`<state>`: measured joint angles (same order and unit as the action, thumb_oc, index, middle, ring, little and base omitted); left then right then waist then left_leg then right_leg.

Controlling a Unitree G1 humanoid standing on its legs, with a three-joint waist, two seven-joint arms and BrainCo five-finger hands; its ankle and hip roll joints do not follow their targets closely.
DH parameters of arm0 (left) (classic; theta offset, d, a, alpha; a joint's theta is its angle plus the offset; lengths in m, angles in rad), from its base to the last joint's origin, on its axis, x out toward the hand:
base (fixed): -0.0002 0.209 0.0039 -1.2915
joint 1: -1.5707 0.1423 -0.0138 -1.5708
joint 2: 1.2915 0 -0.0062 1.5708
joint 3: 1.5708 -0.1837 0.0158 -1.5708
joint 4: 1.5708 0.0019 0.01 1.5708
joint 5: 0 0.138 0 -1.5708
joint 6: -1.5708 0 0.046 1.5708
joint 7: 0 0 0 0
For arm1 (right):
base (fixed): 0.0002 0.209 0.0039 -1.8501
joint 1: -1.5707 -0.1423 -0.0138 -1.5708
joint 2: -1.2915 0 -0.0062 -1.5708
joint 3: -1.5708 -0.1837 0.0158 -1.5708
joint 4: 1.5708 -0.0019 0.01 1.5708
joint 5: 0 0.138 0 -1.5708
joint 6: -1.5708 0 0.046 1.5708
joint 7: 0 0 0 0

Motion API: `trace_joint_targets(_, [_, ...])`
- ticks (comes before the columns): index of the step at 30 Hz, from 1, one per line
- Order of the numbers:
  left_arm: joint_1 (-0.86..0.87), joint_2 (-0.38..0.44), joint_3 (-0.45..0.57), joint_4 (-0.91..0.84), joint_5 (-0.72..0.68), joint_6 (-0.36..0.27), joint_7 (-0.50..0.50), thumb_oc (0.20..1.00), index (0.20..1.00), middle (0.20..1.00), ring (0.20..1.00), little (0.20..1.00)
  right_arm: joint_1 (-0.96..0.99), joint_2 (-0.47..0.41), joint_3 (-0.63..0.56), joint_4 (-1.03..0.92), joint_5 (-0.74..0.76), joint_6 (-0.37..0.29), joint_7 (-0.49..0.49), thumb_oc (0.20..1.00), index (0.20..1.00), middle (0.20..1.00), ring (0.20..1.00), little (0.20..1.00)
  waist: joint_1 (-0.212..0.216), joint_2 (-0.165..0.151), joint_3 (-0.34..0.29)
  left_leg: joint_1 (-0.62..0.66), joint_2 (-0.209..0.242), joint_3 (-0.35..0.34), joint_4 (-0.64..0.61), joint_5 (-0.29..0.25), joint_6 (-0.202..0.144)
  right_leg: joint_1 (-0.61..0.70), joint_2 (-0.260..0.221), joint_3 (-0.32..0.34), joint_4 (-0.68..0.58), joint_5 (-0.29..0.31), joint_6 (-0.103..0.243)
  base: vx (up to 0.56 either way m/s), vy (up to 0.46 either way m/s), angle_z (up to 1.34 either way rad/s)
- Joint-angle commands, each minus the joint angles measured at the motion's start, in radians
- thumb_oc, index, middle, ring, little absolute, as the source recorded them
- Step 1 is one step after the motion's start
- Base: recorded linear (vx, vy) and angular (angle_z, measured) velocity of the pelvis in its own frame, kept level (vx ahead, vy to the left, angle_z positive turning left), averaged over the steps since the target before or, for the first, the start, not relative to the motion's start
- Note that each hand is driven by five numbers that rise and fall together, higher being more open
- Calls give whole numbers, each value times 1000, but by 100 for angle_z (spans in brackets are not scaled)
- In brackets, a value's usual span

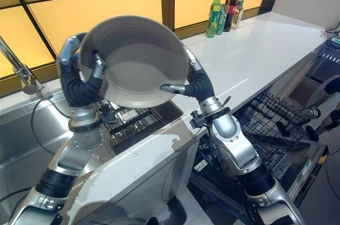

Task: Pick up plates and place into dishwasher.

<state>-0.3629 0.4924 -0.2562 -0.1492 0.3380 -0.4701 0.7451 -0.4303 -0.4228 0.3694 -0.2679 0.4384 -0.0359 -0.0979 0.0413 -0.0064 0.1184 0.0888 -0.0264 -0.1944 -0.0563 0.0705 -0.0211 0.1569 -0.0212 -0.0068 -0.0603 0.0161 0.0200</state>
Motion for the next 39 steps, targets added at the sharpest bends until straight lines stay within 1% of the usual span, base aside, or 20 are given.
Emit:
trace_joint_targets(1, [-62, 25, -37, -33, -3, -52, -68, 200, 200, 200, 200, 200, -88, 26, 31, -39, 28, -15, -5, 1000, 1000, 1000, 1000, 1000, 3, -3, -73, -23, 7, -15, -8, -2, 13, -47, 16, 9, 117, -60, 16, 14, -18, 4])
trace_joint_targets(5, [-72, 30, -65, -53, -13, -61, -110, 200, 200, 200, 200, 200, -99, 36, 50, -39, 30, -14, -18, 1000, 1000, 1000, 1000, 1000, 6, -4, -77, -20, 8, -13, -10, -6, 14, -43, 13, 5, 110, -59, 16, 5, -5, 1])
trace_joint_targets(8, [-78, 34, -72, -60, -20, -55, -122, 200, 200, 200, 200, 200, -106, 43, 56, -37, 38, -11, -32, 1000, 1000, 1000, 1000, 1000, 8, -4, -78, -20, 7, -13, -10, -6, 15, -42, 12, 5, 110, -59, 16, 0, 0, 0])
trace_joint_targets(12, [-75, 42, -73, -62, -25, -58, -125, 200, 200, 200, 200, 200, -102, 48, 58, -39, 47, -19, -30, 1000, 1000, 1000, 1000, 1000, 8, -3, -80, -20, 7, -12, -10, -7, 17, -45, 11, 2, 111, -58, 17, 0, 0, 0])
trace_joint_targets(15, [-73, 44, -67, -65, -38, -54, -139, 200, 200, 200, 200, 200, -99, 51, 57, -48, 87, -14, -5, 1000, 1000, 1000, 1000, 1000, 7, -3, -84, -19, 7, -11, -12, -8, 17, -45, 9, 2, 108, -55, 17, 0, 0, 0])
trace_joint_targets(18, [-68, 44, -66, -63, -47, -60, -149, 200, 200, 200, 200, 200, -102, 61, 60, -52, 234, -20, 88, 1000, 1000, 1000, 1000, 1000, 9, -5, -84, -18, 8, -9, -12, -8, 18, -46, 7, 1, 107, -54, 18, 0, 0, 0])
trace_joint_targets(20, [-66, 41, -68, -49, -55, -74, -155, 200, 200, 200, 200, 200, -108, 82, 72, -66, 400, -62, 187, 1000, 1000, 1000, 1000, 1000, 12, -9, -84, -11, 8, -9, -13, -15, 19, -39, 5, -2, 105, -59, 17, 10, -17, 0])
trace_joint_targets(21, [-63, 39, -68, -45, -61, -80, -161, 200, 200, 200, 200, 200, -108, 94, 74, -72, 467, -80, 228, 890, 890, 890, 890, 890, 15, -10, -86, -10, 7, -9, -13, -16, 19, -37, 5, -4, 104, -58, 17, 7, -34, 1])
trace_joint_targets(22, [-59, 37, -67, -42, -65, -86, -164, 200, 200, 200, 200, 200, -108, 106, 75, -79, 516, -87, 257, 363, 363, 363, 363, 363, 17, -11, -89, -8, 7, -9, -13, -16, 19, -36, 5, -4, 101, -57, 18, 0, 0, 0])
trace_joint_targets(23, [-56, 35, -66, -38, -67, -90, -167, 200, 200, 200, 200, 200, -109, 115, 75, -82, 552, -85, 275, 200, 200, 200, 200, 200, 19, -11, -91, -8, 7, -9, -14, -16, 20, -35, 4, -4, 99, -56, 18, 0, 0, 0])
trace_joint_targets(24, [-54, 35, -66, -37, -70, -92, -170, 200, 200, 200, 200, 200, -112, 119, 76, -83, 575, -83, 284, 200, 200, 200, 200, 200, 20, -12, -93, -8, 7, -8, -14, -16, 20, -34, 4, -5, 98, -56, 18, 0, 0, 0])
trace_joint_targets(25, [-49, 32, -63, -35, -74, -96, -175, 200, 200, 200, 200, 200, -109, 130, 78, -88, 592, -68, 292, 200, 200, 200, 200, 200, 23, -12, -96, -10, 7, -6, -13, -16, 20, -35, 4, -5, 96, -55, 19, 0, 0, 0])
trace_joint_targets(26, [-48, 30, -62, -34, -76, -97, -176, 200, 200, 200, 200, 200, -107, 134, 78, -87, 588, -60, 291, 200, 200, 200, 200, 200, 23, -12, -98, -10, 8, -5, -14, -16, 20, -36, 3, -4, 96, -54, 20, 0, 0, 0])
trace_joint_targets(29, [-41, 29, -59, -31, -84, -105, -178, 200, 200, 200, 200, 200, -98, 133, 78, -84, 626, -25, 295, 200, 200, 200, 200, 200, 23, -14, -101, -13, 9, 0, -13, -15, 22, -39, 4, -5, 95, -53, 19, -10, -3, 0])
trace_joint_targets(31, [-36, 30, -54, -30, -85, -107, -180, 200, 200, 200, 200, 200, -82, 133, 73, -78, 650, -2, 317, 200, 200, 200, 200, 200, 21, -16, -102, -14, 9, 4, -14, -15, 23, -39, 6, -6, 94, -53, 18, -42, -13, 0])
trace_joint_targets(36, [-41, 33, -51, -16, -85, -117, -178, 200, 200, 200, 200, 200, -70, 125, 65, -73, 653, 12, 332, 200, 200, 200, 200, 200, 17, -18, -103, -14, 8, 4, -16, -14, 24, -44, 8, -5, 97, -53, 17, -41, -9, -1])
trace_joint_targets(39, [-43, 37, -48, -12, -87, -113, -176, 200, 200, 200, 200, 200, -62, 117, 58, -61, 648, 20, 334, 200, 200, 200, 200, 200, 13, -20, -104, -12, 7, 4, -17, -14, 24, -42, 9, -4, 97, -52, 17, -24, -4, 0])
